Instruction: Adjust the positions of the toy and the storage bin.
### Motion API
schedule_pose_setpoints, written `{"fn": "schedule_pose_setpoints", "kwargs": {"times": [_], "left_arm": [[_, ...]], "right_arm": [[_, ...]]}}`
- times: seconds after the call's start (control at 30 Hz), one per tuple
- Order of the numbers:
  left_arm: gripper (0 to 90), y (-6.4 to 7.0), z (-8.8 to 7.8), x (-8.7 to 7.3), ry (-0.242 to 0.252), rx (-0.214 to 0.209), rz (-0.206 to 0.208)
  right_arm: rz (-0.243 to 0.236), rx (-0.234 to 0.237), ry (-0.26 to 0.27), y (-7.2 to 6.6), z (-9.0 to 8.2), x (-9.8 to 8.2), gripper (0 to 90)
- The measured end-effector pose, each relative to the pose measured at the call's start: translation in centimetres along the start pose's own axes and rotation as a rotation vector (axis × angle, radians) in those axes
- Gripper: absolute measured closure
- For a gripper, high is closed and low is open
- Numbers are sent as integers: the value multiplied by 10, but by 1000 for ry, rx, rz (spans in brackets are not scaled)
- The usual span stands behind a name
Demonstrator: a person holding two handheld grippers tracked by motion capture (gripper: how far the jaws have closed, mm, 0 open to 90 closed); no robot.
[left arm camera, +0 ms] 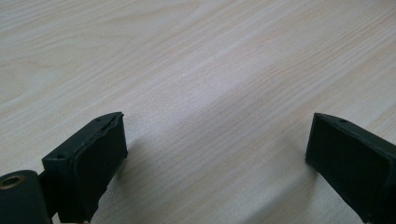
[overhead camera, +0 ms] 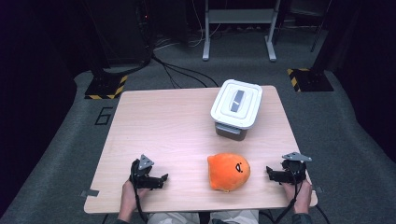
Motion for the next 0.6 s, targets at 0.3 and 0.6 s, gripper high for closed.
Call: {"fn": "schedule_pose_setpoints", "kwargs": {"times": [0.3,0.6], "left_arm": [[52,-1,1,1,7,18,-14],[52,-1,1,1,10,35,-18]], "right_arm": [[3,3,1,-1,0,0,47],[-4,8,-10,-1,1,1,50]]}}
Point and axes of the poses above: each handheld gripper's, and its own axes: z roughly forward along the jaws, x roughly out of its top, y roughly to its right, the point moved 8 cm from there along z, roughly forward along the jaws, and after that the axes turned 13 degrees about y, right-handed, at the moved point
